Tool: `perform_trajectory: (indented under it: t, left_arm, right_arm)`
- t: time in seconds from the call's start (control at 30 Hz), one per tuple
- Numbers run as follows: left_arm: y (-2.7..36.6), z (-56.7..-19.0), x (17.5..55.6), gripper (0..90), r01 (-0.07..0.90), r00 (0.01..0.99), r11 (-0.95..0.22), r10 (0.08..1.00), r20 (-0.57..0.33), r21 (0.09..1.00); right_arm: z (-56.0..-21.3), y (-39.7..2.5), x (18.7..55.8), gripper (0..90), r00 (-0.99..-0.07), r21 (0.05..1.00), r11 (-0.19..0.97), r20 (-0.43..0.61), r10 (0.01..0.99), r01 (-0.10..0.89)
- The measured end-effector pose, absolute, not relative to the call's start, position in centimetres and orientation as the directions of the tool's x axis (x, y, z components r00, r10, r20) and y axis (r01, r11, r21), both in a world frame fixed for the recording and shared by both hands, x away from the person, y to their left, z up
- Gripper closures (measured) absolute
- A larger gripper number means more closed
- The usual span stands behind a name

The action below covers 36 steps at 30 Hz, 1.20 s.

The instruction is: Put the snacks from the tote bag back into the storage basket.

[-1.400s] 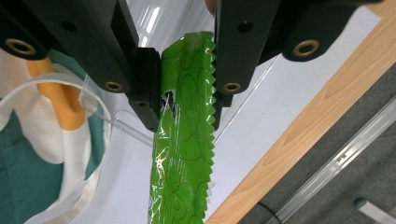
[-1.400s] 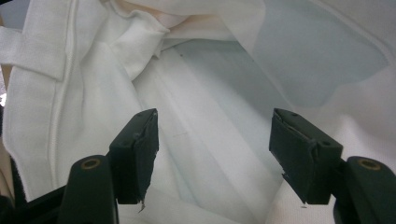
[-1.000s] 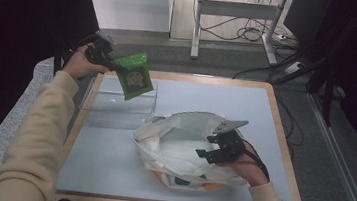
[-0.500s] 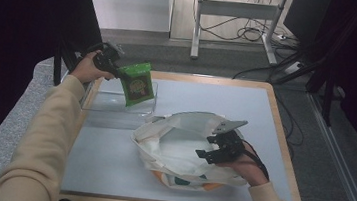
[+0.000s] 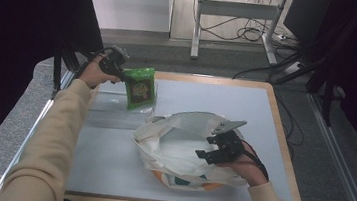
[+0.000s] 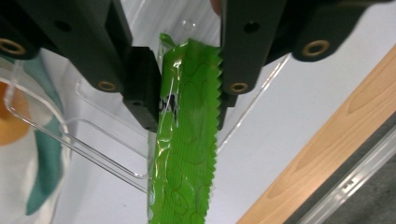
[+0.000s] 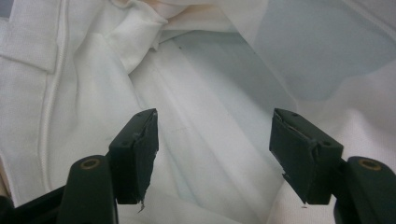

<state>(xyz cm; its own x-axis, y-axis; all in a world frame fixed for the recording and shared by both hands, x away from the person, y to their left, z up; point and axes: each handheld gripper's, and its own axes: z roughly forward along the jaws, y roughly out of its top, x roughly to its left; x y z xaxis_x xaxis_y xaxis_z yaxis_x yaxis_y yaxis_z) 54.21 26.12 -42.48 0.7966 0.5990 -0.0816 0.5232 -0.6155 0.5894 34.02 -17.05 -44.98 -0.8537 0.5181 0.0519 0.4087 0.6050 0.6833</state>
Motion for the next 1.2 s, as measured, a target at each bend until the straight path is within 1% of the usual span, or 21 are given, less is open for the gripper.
perform_trajectory:
  t: [0.23, 0.27, 0.4, 0.47, 0.63, 1.07, 1.2]
  left_arm:
    - [25.4, -42.5, 54.3, 66.7, 0.499, 0.796, -0.614, 0.604, -0.042, 0.611]
    - [25.3, -42.5, 54.3, 65.9, 0.504, 0.79, -0.603, 0.611, -0.049, 0.619]
    - [25.1, -42.5, 54.3, 61.1, 0.496, 0.789, -0.598, 0.613, -0.04, 0.63]
    - [25.1, -42.4, 54.3, 58.4, 0.486, 0.783, -0.595, 0.622, -0.017, 0.64]
    - [25.6, -41.0, 54.0, 51.9, 0.476, 0.741, -0.526, 0.672, 0.001, 0.705]
    - [26.9, -38.6, 52.7, 51.2, 0.421, 0.743, -0.503, 0.669, 0.032, 0.755]
    - [26.9, -38.4, 52.1, 51.4, 0.424, 0.747, -0.498, 0.664, 0.019, 0.757]
  right_arm:
    - [-45.1, -17.0, 34.0, 32.5, -0.855, 0.68, 0.609, 0.05, 0.516, 0.408]
    - [-45.1, -17.0, 34.0, 32.5, -0.855, 0.68, 0.61, 0.05, 0.516, 0.408]
    - [-45.1, -17.0, 34.0, 32.4, -0.855, 0.678, 0.611, 0.049, 0.517, 0.408]
    - [-45.1, -17.0, 34.0, 32.4, -0.854, 0.678, 0.611, 0.049, 0.518, 0.41]
    - [-45.1, -17.0, 34.0, 32.4, -0.854, 0.677, 0.611, 0.049, 0.518, 0.41]
    - [-45.2, -16.9, 34.0, 32.2, -0.856, 0.674, 0.616, 0.047, 0.515, 0.408]
    - [-45.2, -16.8, 34.0, 32.2, -0.855, 0.672, 0.617, 0.048, 0.516, 0.41]
